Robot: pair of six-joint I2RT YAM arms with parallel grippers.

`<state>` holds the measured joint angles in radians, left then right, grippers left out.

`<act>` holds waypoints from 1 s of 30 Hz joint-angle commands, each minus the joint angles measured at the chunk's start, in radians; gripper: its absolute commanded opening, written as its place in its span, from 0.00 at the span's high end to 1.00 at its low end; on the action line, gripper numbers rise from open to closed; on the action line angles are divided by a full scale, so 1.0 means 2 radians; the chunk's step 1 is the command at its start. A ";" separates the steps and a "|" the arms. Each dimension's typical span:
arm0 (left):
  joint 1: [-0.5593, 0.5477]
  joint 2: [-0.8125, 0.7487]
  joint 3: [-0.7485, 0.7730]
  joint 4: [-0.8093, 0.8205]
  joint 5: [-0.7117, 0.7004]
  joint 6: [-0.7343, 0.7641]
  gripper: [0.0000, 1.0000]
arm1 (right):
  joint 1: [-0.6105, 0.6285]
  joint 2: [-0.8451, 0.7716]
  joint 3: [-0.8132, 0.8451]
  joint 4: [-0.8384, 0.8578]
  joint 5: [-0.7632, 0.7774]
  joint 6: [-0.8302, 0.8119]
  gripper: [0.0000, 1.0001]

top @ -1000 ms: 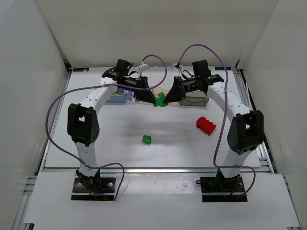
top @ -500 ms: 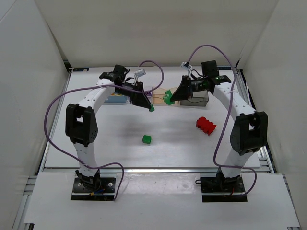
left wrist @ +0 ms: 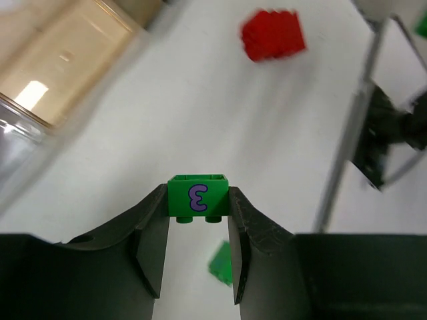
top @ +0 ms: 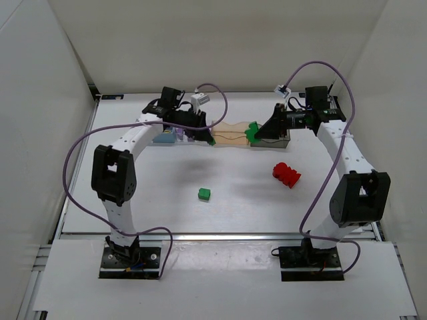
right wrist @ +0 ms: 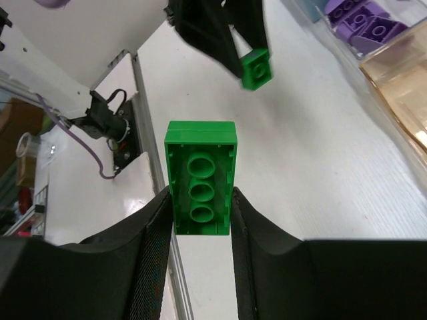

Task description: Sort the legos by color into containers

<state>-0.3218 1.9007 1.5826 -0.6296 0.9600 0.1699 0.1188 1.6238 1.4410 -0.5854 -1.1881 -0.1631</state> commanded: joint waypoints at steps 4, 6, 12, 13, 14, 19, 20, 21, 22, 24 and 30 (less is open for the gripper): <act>-0.039 0.028 0.061 0.118 -0.187 -0.083 0.86 | -0.010 -0.047 -0.023 -0.006 0.039 -0.016 1.00; -0.049 0.046 0.079 0.124 -0.211 -0.083 0.86 | -0.010 -0.055 -0.032 0.000 0.045 -0.011 1.00; -0.051 0.100 0.126 0.111 -0.232 -0.116 0.85 | -0.013 -0.059 -0.032 0.003 0.051 -0.007 1.00; -0.051 0.103 0.127 0.113 -0.231 -0.116 0.84 | -0.013 -0.058 -0.031 0.003 0.051 -0.007 1.00; -0.051 0.111 0.131 0.116 -0.231 -0.116 0.82 | -0.014 -0.058 -0.031 0.005 0.051 -0.007 1.00; -0.050 0.149 0.173 0.098 -0.246 -0.118 0.81 | -0.013 -0.050 -0.026 0.008 0.052 -0.004 1.00; -0.050 0.154 0.177 0.098 -0.251 -0.118 0.80 | -0.014 -0.049 -0.024 0.008 0.052 -0.004 1.00; -0.050 0.162 0.180 0.099 -0.251 -0.117 0.80 | -0.014 -0.047 -0.023 0.007 0.051 -0.004 1.00; -0.050 0.166 0.187 0.101 -0.250 -0.117 0.79 | -0.014 -0.046 -0.021 0.008 0.050 -0.004 1.00; -0.050 0.175 0.200 0.100 -0.249 -0.119 0.78 | -0.014 -0.044 -0.020 0.008 0.049 -0.004 1.00; -0.050 0.203 0.235 0.086 -0.243 -0.117 0.49 | -0.014 -0.038 -0.019 0.008 0.048 -0.006 1.00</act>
<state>-0.4217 2.3180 2.0068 -0.4427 0.4717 -0.0620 0.0975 1.5448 1.3773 -0.5930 -1.0760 -0.1654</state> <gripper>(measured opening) 0.492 0.400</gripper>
